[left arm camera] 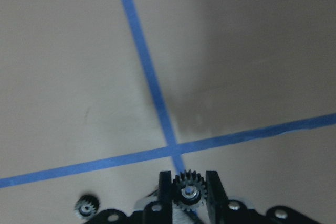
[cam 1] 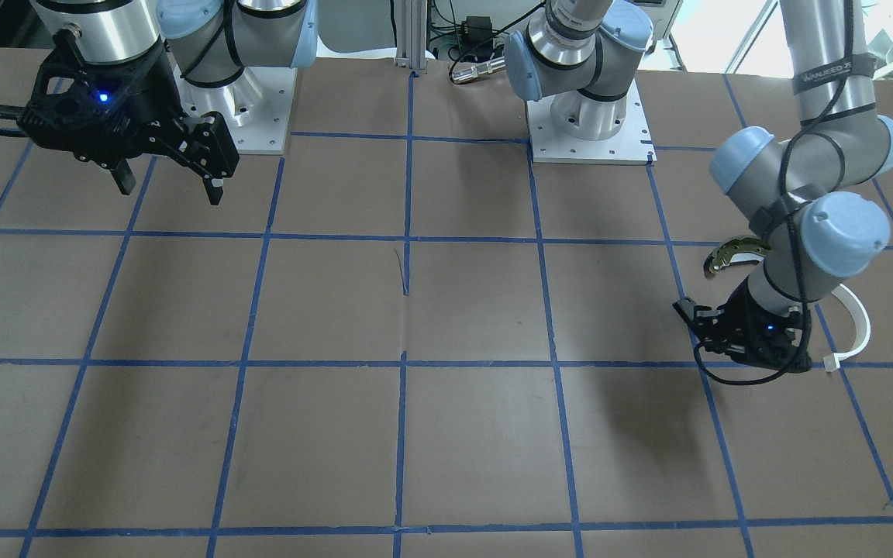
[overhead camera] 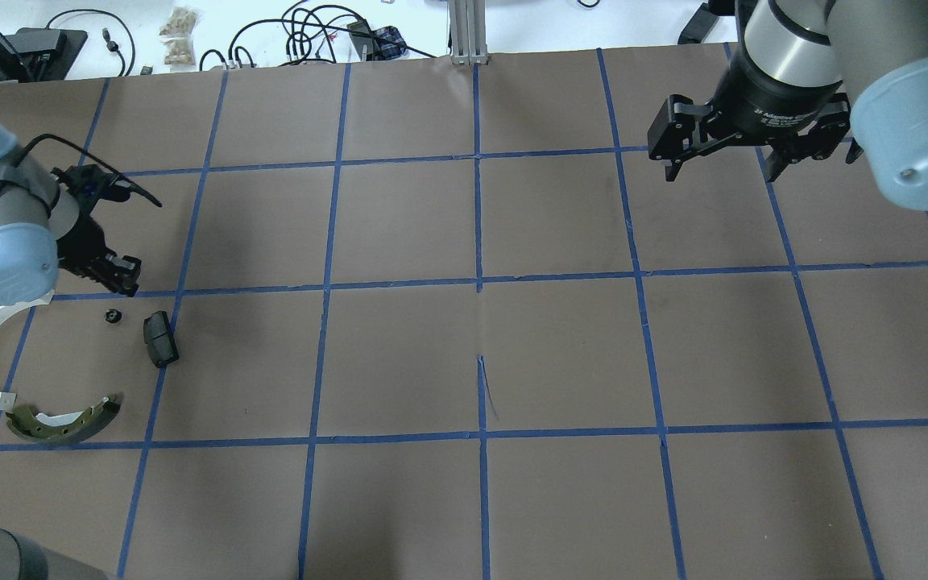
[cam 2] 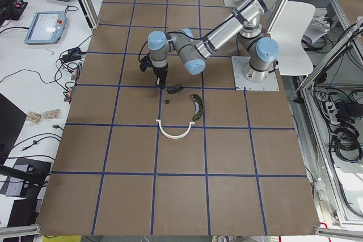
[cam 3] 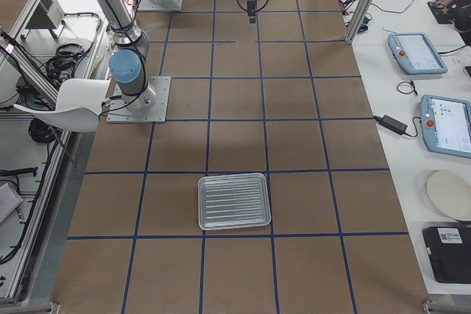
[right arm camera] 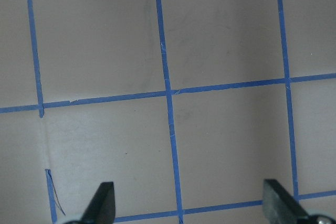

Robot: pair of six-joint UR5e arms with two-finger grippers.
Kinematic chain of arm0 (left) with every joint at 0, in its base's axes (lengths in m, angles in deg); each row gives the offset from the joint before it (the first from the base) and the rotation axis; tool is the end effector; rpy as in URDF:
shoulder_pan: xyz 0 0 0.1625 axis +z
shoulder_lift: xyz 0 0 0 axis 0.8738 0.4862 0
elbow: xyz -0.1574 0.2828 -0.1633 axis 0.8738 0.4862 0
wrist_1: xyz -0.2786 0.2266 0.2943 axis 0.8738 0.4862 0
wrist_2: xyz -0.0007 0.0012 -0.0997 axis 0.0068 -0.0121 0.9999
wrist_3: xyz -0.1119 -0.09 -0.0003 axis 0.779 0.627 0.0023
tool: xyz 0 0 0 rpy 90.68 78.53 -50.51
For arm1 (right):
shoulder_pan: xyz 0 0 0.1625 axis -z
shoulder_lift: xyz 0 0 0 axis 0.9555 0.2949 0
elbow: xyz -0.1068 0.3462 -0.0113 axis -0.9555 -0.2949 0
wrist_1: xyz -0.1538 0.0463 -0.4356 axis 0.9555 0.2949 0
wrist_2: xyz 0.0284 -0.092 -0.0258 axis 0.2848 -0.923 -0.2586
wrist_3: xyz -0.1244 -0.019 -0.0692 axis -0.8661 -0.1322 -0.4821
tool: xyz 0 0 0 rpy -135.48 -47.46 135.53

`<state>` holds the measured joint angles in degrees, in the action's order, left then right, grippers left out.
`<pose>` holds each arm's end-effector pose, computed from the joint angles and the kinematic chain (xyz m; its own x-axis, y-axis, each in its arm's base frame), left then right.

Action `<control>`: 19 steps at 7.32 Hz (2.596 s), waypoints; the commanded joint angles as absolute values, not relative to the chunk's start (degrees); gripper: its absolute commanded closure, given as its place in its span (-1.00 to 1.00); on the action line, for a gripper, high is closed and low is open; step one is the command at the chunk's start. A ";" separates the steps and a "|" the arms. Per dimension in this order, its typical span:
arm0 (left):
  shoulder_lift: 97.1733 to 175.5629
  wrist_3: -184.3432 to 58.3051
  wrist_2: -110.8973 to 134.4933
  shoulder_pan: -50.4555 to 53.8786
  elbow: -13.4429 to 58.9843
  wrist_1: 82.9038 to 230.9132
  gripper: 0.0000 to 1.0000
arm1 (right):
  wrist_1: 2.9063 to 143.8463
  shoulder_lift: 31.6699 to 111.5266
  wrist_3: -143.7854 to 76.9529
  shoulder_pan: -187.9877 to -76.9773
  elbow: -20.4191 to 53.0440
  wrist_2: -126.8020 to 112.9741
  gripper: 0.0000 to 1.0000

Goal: Place bearing gear from tray to pile

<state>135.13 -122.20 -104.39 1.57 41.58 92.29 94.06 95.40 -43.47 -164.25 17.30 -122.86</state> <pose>0.1831 -0.5473 0.0891 -0.9690 0.2395 -0.0604 0.2364 0.9702 0.0541 0.1390 -0.5354 0.3922 -0.9950 0.0934 0.0362 0.0880 0.9877 -0.1295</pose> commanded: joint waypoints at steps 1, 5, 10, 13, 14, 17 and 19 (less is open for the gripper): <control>135.41 -127.84 -104.39 7.29 42.02 91.87 1.00 | 94.10 95.39 -43.41 -164.26 17.27 -122.84 -1.00; 139.70 -129.17 -104.13 7.82 41.05 91.78 1.00 | 94.10 95.39 -43.50 -164.26 17.27 -122.84 -1.00; 140.42 -128.73 -103.60 7.21 38.94 92.40 0.87 | 94.10 95.39 -43.50 -164.26 17.27 -122.84 -1.00; 140.16 -127.07 -102.63 6.33 38.07 92.39 -1.00 | 94.10 95.39 -43.50 -164.26 17.27 -122.84 -1.00; 139.11 -126.71 -103.07 3.54 36.15 94.31 -1.00 | 94.01 95.48 -43.41 -164.26 17.27 -122.84 -1.00; 134.01 -111.30 -103.60 -7.88 25.18 113.69 -1.00 | 94.01 95.39 -43.50 -164.26 17.36 -122.84 -1.00; 131.55 -97.53 -105.27 -18.13 19.27 118.84 -1.00 | 94.01 95.48 -43.50 -164.26 17.36 -122.84 -1.00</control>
<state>133.16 -106.97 -104.49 -11.75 22.72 115.87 94.01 95.43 -43.50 -164.26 17.35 -122.84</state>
